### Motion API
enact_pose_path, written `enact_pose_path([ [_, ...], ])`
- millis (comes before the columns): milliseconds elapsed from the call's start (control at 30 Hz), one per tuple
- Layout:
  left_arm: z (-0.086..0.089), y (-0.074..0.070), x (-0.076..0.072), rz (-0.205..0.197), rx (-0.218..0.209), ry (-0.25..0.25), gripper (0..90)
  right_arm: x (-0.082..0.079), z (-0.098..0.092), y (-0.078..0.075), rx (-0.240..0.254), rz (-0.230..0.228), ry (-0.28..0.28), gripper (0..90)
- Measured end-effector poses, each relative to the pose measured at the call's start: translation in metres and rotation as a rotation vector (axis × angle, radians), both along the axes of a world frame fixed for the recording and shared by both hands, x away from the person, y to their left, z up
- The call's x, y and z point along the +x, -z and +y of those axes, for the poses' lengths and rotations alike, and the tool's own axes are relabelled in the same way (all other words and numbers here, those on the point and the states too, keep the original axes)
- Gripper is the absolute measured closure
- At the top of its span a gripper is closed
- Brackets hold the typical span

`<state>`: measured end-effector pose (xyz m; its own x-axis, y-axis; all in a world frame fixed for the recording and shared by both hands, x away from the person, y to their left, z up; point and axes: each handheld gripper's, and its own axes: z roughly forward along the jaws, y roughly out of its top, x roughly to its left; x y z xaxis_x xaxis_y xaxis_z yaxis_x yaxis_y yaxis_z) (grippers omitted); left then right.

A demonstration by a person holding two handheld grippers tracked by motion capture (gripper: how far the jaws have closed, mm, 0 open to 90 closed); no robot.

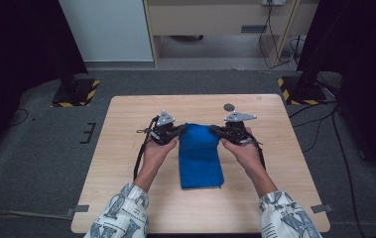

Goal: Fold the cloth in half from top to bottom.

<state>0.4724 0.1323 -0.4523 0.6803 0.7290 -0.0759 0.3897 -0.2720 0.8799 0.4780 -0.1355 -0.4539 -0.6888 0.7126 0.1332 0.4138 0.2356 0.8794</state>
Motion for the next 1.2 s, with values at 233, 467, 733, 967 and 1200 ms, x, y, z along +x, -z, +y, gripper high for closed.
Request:
enact_pose_path([
  [233,0.003,0.007,-0.012,0.002,0.001,0.008,86.2,-0.010,0.001,0.009,-0.007,0.007,-0.023,84.6],
  [467,0.003,0.010,-0.019,0.005,0.003,0.019,86.0,-0.016,0.001,0.013,-0.023,0.013,-0.034,84.5],
  [733,0.000,0.017,-0.030,0.023,-0.002,0.024,85.9,-0.024,-0.001,0.021,-0.045,0.018,-0.044,84.2],
  [967,-0.003,0.021,-0.039,0.026,-0.005,0.038,85.8,-0.027,-0.006,0.026,-0.046,0.028,-0.050,83.9],
  [1200,-0.001,0.026,-0.046,0.036,-0.006,0.039,85.6,-0.034,-0.005,0.031,-0.053,0.031,-0.066,83.8],
])
